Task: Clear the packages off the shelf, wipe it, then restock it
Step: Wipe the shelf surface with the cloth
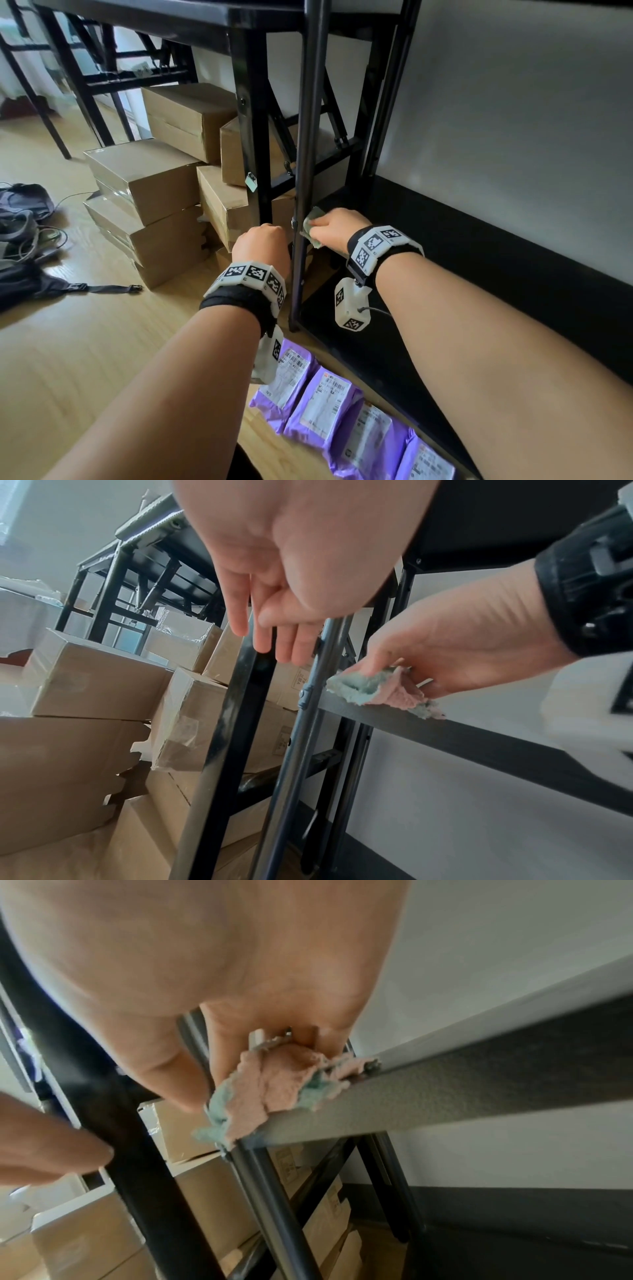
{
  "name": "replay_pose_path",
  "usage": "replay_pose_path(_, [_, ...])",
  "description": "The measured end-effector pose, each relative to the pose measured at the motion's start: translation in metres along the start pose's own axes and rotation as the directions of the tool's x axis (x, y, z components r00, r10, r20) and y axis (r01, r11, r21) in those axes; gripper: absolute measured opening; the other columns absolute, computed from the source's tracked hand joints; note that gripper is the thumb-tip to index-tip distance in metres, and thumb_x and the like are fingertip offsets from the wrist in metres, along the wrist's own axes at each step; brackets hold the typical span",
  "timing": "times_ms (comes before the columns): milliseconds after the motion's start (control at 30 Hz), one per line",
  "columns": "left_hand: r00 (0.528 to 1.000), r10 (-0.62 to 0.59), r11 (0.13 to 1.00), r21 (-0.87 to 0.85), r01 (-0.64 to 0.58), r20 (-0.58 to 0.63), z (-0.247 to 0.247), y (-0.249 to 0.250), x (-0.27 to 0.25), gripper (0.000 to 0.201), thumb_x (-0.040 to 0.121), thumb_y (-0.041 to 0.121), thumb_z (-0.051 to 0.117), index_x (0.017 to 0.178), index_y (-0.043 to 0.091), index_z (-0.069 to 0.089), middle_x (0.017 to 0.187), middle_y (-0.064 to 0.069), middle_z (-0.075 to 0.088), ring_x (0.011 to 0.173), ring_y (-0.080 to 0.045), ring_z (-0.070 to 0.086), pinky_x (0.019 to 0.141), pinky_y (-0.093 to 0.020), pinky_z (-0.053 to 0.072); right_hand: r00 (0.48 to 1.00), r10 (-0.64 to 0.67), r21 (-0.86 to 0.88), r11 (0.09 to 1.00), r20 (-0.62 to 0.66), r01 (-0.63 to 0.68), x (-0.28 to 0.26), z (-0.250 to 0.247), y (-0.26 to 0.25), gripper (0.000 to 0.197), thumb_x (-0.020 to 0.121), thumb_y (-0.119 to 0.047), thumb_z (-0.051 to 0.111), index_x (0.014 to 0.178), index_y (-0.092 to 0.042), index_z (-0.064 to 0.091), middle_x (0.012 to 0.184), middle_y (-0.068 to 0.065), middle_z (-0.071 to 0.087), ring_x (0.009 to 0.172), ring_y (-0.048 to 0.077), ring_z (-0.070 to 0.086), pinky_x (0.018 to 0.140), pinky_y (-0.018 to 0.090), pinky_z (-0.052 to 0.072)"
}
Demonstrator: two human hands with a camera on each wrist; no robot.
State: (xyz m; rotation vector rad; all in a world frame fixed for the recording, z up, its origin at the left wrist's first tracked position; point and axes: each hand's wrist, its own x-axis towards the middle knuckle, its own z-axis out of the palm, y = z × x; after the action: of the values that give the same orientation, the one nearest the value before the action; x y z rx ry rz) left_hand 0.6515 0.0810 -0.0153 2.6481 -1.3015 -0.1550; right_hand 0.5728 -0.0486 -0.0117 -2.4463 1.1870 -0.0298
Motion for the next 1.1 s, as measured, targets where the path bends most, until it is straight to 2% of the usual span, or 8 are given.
replay_pose_path(167, [0.999,0.011,1.0,0.018,-0.011,-0.036,-0.001,-0.001,-0.007,0.043,0.087,0.002,0.049,0.127,0.014,0.059,0.126,-0.007,0.057,0.117,-0.028,0.055,0.093,-0.037,0.047,0.991,-0.109,-0.134,0.986,-0.073,0.099,-0.007,0.021,0.003,0.029,0.087,-0.029,0.064,0.115,-0.02,0.067,0.117,-0.002,0.064,0.105,0.02,0.062,0.084,0.031,0.051])
replay_pose_path(233, [0.999,0.013,1.0,0.027,-0.012,-0.042,0.0,-0.002,-0.009,0.043,0.087,0.002,0.047,0.127,0.014,0.059,0.126,-0.006,0.057,0.116,-0.027,0.055,0.094,-0.037,0.047,0.983,-0.156,-0.095,0.985,-0.097,0.147,-0.008,0.017,0.008,0.025,0.089,-0.027,0.062,0.113,-0.022,0.071,0.116,-0.004,0.064,0.102,0.018,0.062,0.085,0.026,0.051])
replay_pose_path(333, [0.999,0.009,1.0,0.021,-0.008,-0.035,0.0,-0.004,-0.005,0.045,0.087,0.001,0.049,0.129,0.014,0.058,0.128,-0.006,0.056,0.118,-0.026,0.054,0.094,-0.037,0.047,0.977,-0.098,0.134,0.983,-0.187,0.124,-0.007,-0.002,0.014,0.027,0.088,-0.022,0.061,0.114,-0.025,0.069,0.111,-0.005,0.064,0.092,0.015,0.061,0.073,0.021,0.048])
replay_pose_path(467, [0.998,0.04,0.999,0.002,-0.04,-0.039,0.003,0.0,0.005,0.043,0.086,0.004,0.051,0.127,0.015,0.059,0.128,-0.005,0.057,0.117,-0.026,0.055,0.092,-0.036,0.048,0.966,0.088,0.265,0.964,-0.244,-0.021,0.024,-0.011,0.019,0.046,0.087,-0.013,0.055,0.129,-0.031,0.054,0.128,0.005,0.055,0.106,0.028,0.061,0.088,0.037,0.054])
replay_pose_path(667, [0.993,0.091,0.996,0.024,-0.089,-0.07,0.012,0.006,0.023,0.042,0.088,0.006,0.047,0.128,0.016,0.058,0.123,-0.005,0.059,0.115,-0.027,0.055,0.091,-0.034,0.047,0.984,0.082,0.133,0.989,-0.161,-0.06,0.065,-0.007,0.01,0.044,0.092,-0.013,0.052,0.136,-0.021,0.053,0.137,0.007,0.052,0.121,0.027,0.055,0.097,0.031,0.046])
replay_pose_path(833, [0.996,0.077,0.996,0.039,-0.075,-0.039,0.021,0.004,0.031,0.043,0.088,0.007,0.046,0.128,0.017,0.059,0.123,-0.005,0.059,0.114,-0.027,0.056,0.09,-0.035,0.047,0.989,0.126,-0.192,0.972,-0.071,-0.138,0.075,0.0,-0.007,0.05,0.091,-0.022,0.055,0.138,-0.036,0.045,0.15,-0.001,0.03,0.142,0.029,0.019,0.113,0.046,0.024])
replay_pose_path(967, [0.998,0.051,0.999,0.021,-0.05,-0.021,0.021,0.006,0.029,0.044,0.089,0.006,0.046,0.13,0.018,0.057,0.126,-0.005,0.058,0.116,-0.027,0.055,0.092,-0.036,0.046,0.994,0.109,-0.199,0.974,-0.019,-0.11,0.068,-0.005,-0.008,0.047,0.088,-0.023,0.054,0.133,-0.036,0.05,0.145,0.004,0.03,0.131,0.038,0.033,0.105,0.051,0.038])
replay_pose_path(1100, [0.999,0.036,0.999,0.018,-0.035,-0.033,0.018,0.005,0.02,0.045,0.089,0.005,0.046,0.13,0.018,0.058,0.126,-0.005,0.058,0.116,-0.028,0.055,0.092,-0.036,0.046,0.998,0.033,-0.253,0.966,-0.055,-0.046,0.05,-0.002,-0.01,0.045,0.089,-0.016,0.055,0.131,-0.032,0.054,0.137,0.002,0.04,0.129,0.033,0.038,0.097,0.049,0.046])
